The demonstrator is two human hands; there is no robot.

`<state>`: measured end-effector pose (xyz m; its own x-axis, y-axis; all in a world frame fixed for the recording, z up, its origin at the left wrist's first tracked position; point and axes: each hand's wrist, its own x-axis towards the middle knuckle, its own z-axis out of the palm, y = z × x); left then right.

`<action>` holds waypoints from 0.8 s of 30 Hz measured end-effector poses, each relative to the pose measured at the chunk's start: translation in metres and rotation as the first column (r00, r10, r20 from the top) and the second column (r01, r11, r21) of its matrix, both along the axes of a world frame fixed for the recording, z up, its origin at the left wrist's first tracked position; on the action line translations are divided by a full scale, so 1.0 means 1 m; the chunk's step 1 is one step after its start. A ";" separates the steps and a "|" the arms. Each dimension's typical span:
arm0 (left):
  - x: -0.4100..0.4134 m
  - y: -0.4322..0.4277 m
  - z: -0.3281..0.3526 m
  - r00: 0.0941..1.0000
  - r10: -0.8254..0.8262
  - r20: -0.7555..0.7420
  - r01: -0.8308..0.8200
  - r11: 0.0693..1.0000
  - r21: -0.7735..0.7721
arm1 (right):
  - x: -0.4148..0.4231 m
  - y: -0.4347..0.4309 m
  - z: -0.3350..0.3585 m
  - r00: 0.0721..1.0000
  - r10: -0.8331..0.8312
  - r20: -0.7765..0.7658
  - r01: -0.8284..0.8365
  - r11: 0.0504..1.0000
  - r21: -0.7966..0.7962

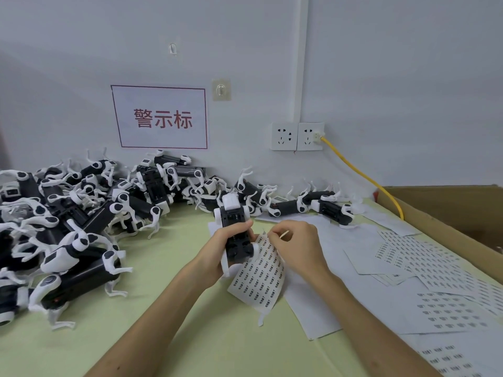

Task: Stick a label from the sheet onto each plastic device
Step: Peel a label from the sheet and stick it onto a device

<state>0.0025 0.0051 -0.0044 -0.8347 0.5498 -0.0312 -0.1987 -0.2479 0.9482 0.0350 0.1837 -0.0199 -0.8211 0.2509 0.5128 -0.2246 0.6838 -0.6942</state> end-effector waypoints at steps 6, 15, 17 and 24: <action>0.000 0.000 0.000 1.000 0.003 0.010 -0.003 1.000 0.024 | 0.003 0.002 0.003 0.995 0.093 0.027 -0.092 0.995 -0.048; 0.001 -0.002 0.002 1.000 0.013 0.008 -0.013 1.000 0.028 | 0.005 0.001 0.001 0.994 0.105 0.024 -0.105 0.994 -0.028; 0.001 -0.003 0.002 1.000 0.010 0.009 -0.010 0.999 0.038 | 0.005 0.000 0.002 0.994 0.106 0.021 -0.106 0.994 -0.016; 0.002 -0.002 0.003 0.999 0.034 0.027 -0.035 0.999 0.042 | 0.004 0.001 0.003 0.998 0.065 -0.011 -0.065 0.998 0.007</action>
